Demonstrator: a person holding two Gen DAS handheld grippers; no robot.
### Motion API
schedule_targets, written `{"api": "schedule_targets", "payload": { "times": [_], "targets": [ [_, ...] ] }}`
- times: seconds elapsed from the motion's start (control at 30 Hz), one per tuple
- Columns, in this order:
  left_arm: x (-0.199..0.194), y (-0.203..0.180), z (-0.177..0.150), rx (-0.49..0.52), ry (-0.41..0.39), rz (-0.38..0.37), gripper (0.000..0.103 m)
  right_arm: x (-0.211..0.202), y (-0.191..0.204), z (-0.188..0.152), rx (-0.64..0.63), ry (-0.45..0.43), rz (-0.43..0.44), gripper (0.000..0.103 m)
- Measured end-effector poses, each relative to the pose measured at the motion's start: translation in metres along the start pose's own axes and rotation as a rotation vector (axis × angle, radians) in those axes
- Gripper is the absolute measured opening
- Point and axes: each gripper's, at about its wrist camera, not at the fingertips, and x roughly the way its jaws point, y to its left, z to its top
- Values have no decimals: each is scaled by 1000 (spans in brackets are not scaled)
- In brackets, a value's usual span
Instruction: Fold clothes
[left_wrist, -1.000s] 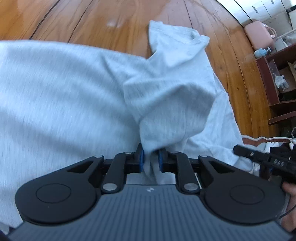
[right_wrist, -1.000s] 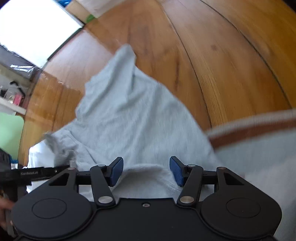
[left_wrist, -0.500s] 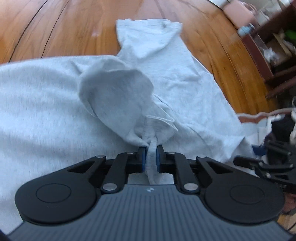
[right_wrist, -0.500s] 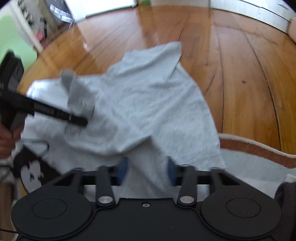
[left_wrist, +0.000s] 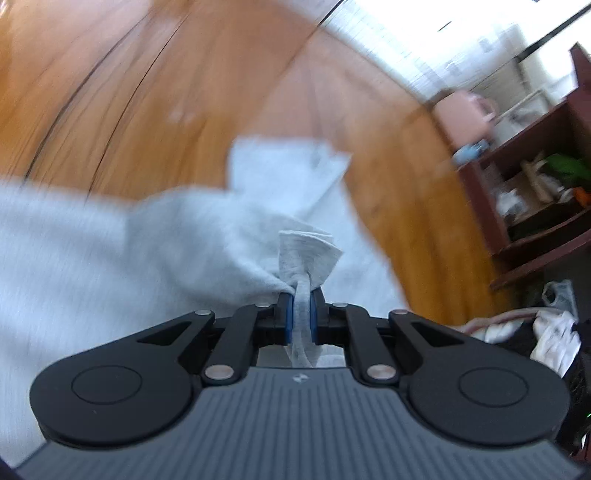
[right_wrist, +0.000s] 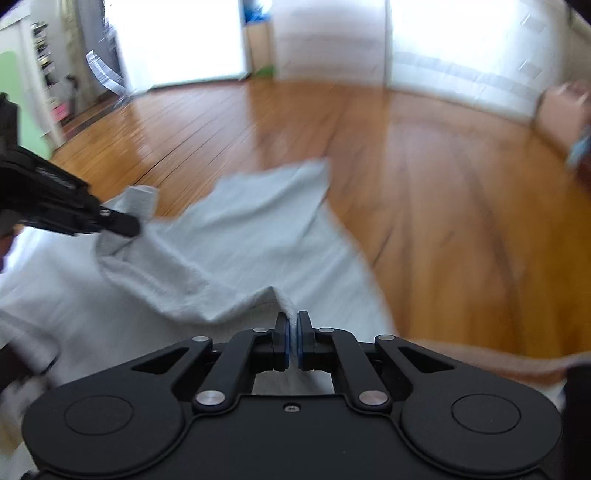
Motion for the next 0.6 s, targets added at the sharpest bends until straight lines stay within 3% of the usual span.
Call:
{"api": "schedule_targets", "payload": {
  "times": [0.07,0.13,0.23,0.37,0.6],
  "targets": [
    [24,-9,31,36,-27,-18,9,16,-9,14,30,-16,-53,5],
    [53,-18,58,75,-37,-34,9,37,-16,19,47,29,-95,5],
    [101,-25,81,130,17,-9,9,68,-25,25,72,100,-158,4],
    [130,-24,81,163,83,7,9,82,-18,19,49,215,-207,4],
    [128,-6,74,81,65,-143,14,73,-9,28,31,354,-250,5]
  ]
}}
